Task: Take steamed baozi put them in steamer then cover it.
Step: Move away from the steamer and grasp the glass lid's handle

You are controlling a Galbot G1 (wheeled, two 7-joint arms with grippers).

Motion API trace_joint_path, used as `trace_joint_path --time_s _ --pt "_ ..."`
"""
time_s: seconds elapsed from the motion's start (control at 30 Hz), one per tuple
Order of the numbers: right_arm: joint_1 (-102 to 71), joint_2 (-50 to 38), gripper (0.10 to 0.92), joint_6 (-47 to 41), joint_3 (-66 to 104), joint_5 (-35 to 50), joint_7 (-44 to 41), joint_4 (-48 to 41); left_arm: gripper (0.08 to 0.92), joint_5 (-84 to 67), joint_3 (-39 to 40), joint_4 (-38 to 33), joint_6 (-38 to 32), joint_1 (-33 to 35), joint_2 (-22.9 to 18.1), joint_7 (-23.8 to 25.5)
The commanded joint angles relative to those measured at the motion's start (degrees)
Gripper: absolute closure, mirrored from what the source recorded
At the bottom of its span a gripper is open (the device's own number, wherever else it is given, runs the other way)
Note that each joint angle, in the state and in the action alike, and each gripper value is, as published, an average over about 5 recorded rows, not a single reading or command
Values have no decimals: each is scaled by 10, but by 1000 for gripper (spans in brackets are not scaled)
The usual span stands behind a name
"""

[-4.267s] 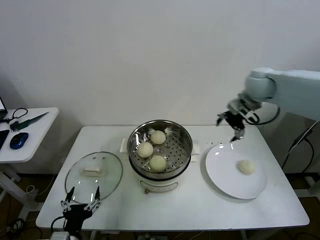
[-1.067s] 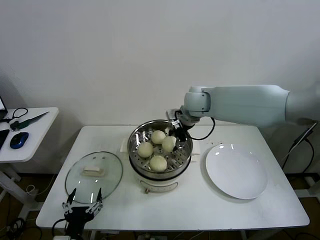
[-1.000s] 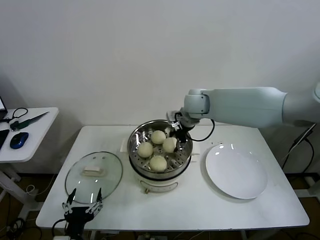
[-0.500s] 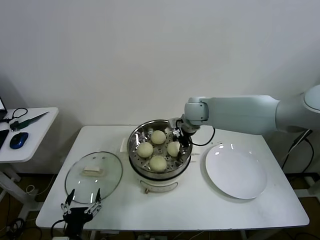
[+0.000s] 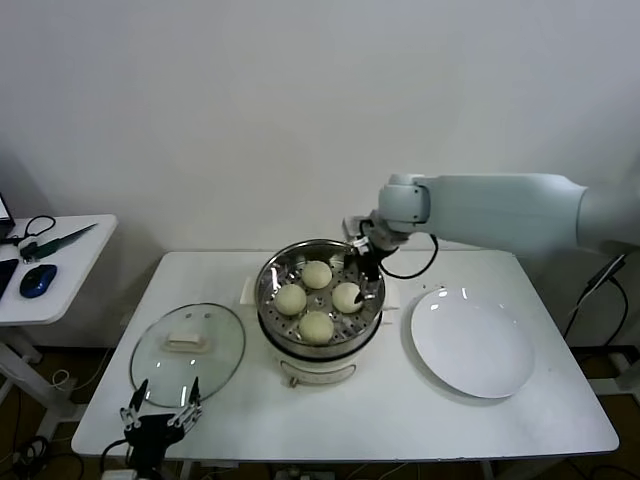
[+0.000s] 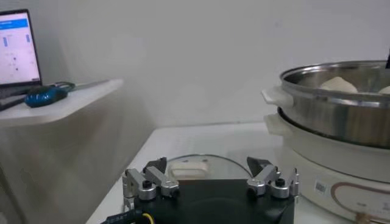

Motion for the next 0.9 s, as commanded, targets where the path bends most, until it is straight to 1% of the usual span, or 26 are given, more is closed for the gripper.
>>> trace_joint_path --time_s 0.03,0.17,0.27,0.37,0.43,0.5,0.6,0.67,0.77,0.9 --pt "-13 -146 202 -26 157 116 167 29 177 -13 2 -11 30 0 6 0" --pt "-105 -251 203 -13 276 114 301 72 177 -5 7 -10 31 -7 15 7" --pt "-220 -325 203 -16 393 98 388 111 177 3 7 -3 45 -20 20 7" --pt "-399 -390 203 -11 572 61 426 147 177 -2 9 0 55 -30 27 8" --pt "-558 -421 203 1 724 37 434 169 177 -3 10 2 52 -34 34 11" --pt "-757 -437 203 15 915 14 435 189 177 -6 11 6 46 -39 41 14" --pt "-1030 -412 203 39 1178 -22 431 214 177 -5 6 17 32 -53 50 18" --pt "-1159 -370 203 61 1288 -48 423 226 177 3 0 26 27 -63 57 18" --pt "-1282 -289 203 113 1385 -93 404 235 177 11 -6 37 24 -71 73 18" --pt "-1358 -176 203 199 1435 -124 385 237 177 24 -8 48 5 -74 92 18"
